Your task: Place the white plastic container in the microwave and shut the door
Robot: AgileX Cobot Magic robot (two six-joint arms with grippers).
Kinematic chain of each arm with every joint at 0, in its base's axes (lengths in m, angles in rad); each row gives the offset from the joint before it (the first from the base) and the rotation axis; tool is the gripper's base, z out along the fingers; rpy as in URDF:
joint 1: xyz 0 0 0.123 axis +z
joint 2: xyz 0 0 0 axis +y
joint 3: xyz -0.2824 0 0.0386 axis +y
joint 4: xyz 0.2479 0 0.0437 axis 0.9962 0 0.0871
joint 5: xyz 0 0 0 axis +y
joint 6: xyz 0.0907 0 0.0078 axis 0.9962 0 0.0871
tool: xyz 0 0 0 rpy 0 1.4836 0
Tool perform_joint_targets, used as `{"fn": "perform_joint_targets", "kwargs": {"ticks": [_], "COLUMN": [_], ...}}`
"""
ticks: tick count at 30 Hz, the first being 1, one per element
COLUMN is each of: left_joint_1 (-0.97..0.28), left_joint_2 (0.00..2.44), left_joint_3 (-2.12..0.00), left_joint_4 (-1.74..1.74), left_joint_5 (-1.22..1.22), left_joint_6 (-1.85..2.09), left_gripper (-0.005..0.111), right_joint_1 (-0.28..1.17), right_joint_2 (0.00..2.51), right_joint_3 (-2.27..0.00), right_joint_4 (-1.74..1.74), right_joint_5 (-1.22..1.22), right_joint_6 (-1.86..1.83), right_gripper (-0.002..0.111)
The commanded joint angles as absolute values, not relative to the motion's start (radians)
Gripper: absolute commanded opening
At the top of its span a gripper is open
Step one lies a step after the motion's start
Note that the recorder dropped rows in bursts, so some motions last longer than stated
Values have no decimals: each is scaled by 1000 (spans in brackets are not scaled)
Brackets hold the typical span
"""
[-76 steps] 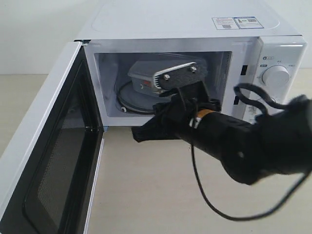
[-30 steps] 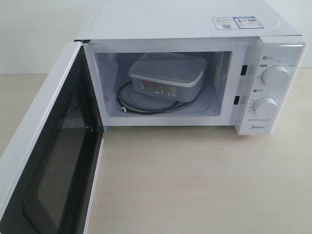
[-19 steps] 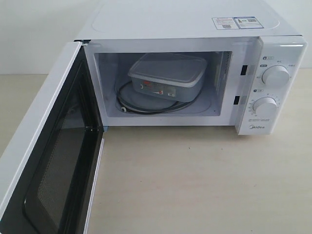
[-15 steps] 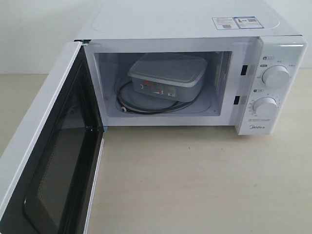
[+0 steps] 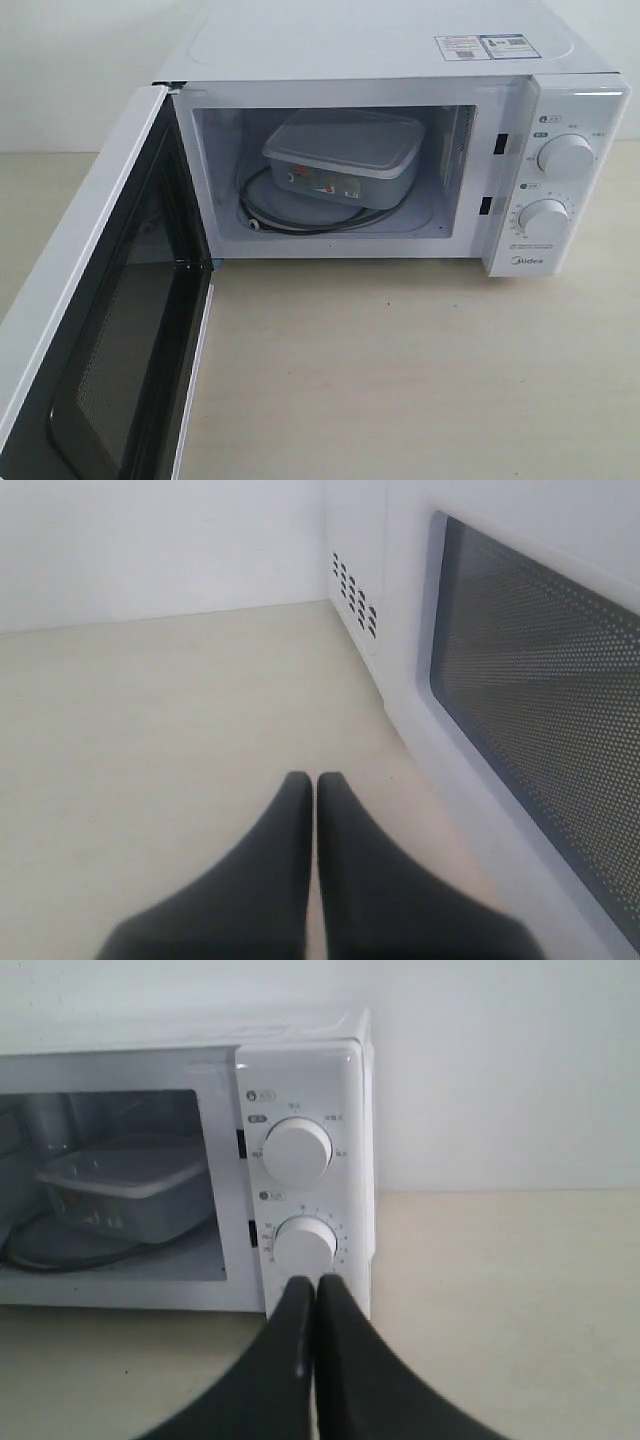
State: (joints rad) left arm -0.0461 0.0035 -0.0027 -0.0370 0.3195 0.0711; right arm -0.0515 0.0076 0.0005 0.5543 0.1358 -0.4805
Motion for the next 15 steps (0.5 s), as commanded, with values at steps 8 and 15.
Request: {"fn": "perform_joint_targets", "kwargs": {"ticks": [8,15], "left_joint_1": [-43,-43], "left_joint_2": [0,0], "left_joint_3": [0,0], "left_joint_4": [-40,-40], "left_joint_5": [307,307], "left_joint_6": [76,76], "left_gripper": [4,4], "right_joint_1": [-49,-49], "right_joint_2": [0,0], "right_joint_3": [0,0], "right_joint_4": [112,99], "right_joint_5": [254,283], "right_joint_6": [13,-13], "right_gripper": [0,0]}}
